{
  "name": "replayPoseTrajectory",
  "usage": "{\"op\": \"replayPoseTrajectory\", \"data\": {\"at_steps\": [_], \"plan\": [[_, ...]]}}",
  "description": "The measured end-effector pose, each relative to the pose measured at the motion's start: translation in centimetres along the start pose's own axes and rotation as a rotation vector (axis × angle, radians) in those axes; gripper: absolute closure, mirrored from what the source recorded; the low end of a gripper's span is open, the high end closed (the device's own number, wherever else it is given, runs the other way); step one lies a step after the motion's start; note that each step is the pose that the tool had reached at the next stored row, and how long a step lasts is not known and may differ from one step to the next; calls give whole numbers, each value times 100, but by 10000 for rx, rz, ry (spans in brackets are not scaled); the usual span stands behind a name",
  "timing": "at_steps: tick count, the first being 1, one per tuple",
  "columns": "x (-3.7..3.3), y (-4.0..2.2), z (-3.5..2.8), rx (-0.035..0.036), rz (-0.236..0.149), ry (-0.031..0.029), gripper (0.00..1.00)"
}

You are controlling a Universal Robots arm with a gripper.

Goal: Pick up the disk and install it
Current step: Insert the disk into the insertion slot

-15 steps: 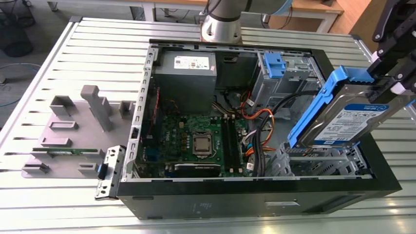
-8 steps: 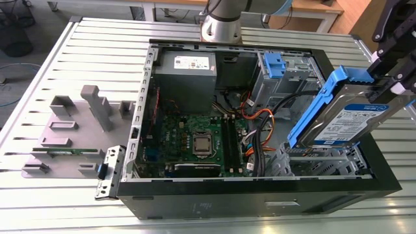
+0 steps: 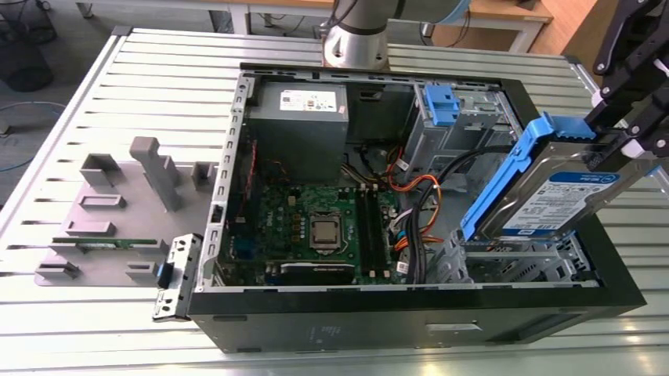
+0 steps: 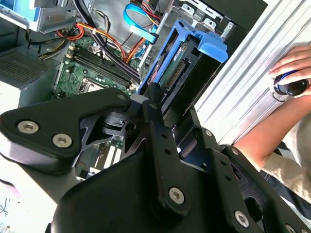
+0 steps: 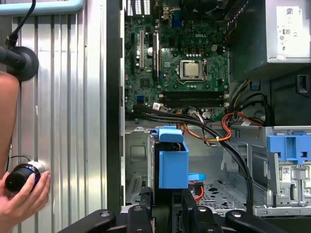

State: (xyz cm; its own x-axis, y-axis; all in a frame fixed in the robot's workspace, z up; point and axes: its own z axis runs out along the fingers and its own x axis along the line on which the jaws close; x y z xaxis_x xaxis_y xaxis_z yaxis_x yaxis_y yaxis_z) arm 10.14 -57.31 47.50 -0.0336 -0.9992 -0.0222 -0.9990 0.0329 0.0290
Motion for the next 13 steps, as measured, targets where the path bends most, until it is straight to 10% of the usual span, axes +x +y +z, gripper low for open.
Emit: {"op": "replayPoseTrajectory", "data": {"at_steps": [13], "plan": [[2,-2,58,-1,-2,-71,65]]}}
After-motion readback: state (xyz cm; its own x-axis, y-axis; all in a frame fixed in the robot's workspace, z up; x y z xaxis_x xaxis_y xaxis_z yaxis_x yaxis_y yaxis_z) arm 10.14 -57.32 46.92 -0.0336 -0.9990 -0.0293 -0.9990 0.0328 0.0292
